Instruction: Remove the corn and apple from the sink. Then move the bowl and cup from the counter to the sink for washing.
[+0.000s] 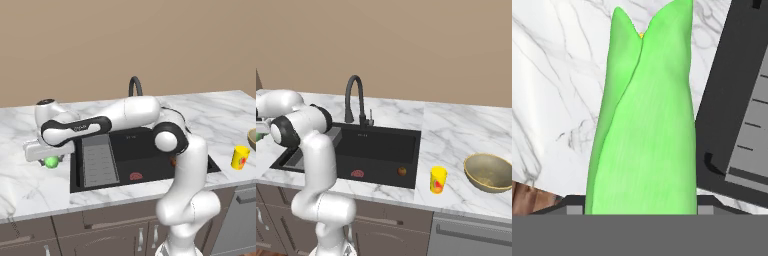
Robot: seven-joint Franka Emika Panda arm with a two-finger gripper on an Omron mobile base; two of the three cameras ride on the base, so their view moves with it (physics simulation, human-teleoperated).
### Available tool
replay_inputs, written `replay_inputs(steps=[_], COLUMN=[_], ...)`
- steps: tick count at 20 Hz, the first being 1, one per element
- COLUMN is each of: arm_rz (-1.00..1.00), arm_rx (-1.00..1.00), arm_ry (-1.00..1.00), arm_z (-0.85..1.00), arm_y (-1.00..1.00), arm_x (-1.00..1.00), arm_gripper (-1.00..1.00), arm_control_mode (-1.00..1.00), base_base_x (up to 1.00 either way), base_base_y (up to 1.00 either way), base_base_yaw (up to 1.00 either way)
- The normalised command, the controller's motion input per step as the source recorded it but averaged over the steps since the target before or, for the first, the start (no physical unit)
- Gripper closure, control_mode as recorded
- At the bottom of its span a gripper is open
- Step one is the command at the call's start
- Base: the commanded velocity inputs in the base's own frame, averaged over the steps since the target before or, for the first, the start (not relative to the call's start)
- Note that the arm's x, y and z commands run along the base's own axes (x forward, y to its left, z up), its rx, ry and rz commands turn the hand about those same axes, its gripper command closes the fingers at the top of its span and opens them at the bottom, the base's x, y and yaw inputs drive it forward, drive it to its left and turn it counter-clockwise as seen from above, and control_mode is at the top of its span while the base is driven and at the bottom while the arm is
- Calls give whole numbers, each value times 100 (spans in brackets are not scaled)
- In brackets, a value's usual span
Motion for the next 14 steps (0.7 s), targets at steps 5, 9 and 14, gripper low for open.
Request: replay_inputs(steps=[5,9,14], arm_rz=[0,0,0], arm_rx=[0,0,0], arm_ry=[0,0,8], arm_z=[-24,-23,-28], arm_y=[34,29,12], arm_x=[29,19,19], arm_gripper=[100,100,100], arm_control_mode=[-100,-100,-100], base_base_x=[0,0,0], base_base_y=[0,0,0], base_base_yaw=[0,0,0])
